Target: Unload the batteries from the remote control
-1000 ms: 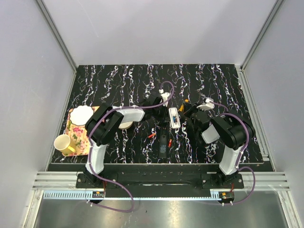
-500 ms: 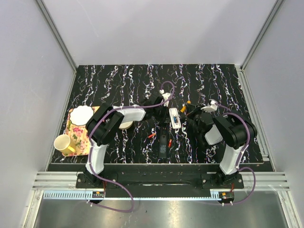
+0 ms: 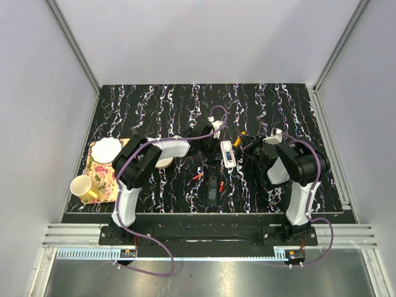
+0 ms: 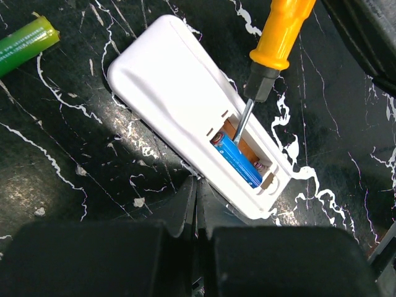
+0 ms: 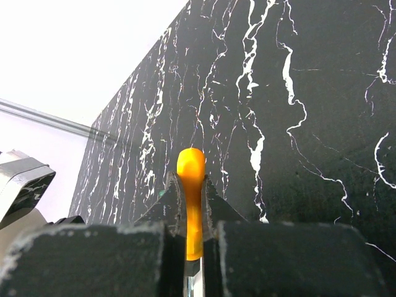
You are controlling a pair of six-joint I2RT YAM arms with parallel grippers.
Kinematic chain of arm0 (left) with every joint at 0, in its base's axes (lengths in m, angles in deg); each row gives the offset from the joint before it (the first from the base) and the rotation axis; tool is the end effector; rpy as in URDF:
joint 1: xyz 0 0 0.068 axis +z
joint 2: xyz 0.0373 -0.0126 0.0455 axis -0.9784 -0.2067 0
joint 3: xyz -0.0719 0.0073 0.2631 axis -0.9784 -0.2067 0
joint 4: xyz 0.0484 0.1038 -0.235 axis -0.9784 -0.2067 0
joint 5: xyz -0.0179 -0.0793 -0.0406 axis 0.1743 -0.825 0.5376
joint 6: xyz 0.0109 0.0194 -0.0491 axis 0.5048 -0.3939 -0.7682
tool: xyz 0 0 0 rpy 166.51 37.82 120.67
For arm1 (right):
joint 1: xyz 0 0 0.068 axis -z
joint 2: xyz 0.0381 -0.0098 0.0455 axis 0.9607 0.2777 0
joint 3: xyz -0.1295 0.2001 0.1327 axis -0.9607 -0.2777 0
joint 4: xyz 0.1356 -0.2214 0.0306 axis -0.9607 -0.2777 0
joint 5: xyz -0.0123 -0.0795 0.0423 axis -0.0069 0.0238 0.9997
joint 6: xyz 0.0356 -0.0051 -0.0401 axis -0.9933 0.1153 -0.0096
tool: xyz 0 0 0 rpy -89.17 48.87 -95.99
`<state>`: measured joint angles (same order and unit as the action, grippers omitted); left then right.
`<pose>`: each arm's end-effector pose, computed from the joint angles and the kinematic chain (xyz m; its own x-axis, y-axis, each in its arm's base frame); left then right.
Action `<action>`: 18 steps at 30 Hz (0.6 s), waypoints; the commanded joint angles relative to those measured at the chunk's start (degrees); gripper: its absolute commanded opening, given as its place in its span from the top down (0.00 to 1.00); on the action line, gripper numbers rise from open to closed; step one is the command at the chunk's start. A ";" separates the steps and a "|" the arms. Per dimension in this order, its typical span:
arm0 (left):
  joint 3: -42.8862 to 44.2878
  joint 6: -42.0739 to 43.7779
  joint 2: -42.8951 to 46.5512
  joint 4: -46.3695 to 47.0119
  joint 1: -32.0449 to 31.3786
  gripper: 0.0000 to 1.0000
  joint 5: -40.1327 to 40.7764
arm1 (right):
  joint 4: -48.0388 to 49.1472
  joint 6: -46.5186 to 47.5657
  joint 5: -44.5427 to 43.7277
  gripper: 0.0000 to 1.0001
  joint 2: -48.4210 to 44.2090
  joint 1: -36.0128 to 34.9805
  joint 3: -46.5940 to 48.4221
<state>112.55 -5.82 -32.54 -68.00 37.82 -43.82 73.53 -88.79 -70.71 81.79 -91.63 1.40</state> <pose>0.3235 -0.2895 0.1395 -0.7995 0.2141 -0.5613 0.5264 0.6998 -0.4829 0.2861 0.0892 0.1062 -0.2457 0.7120 -0.6578 -0.0942 0.6578 0.7473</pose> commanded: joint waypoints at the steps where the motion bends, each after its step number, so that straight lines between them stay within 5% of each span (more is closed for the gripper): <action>1: 2.59 -0.06 -2.63 1.22 -1.41 1.00 -2.60 | 7.80 -2.18 6.63 1.00 1.07 -1.14 -0.43; 18: 4.17 0.99 -3.60 0.51 -1.15 1.00 -1.89 | 7.80 -11.94 15.76 1.00 8.71 3.08 3.61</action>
<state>114.82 -5.19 -33.53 -70.53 37.82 -43.95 73.51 -98.23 -62.95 87.86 -87.94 4.90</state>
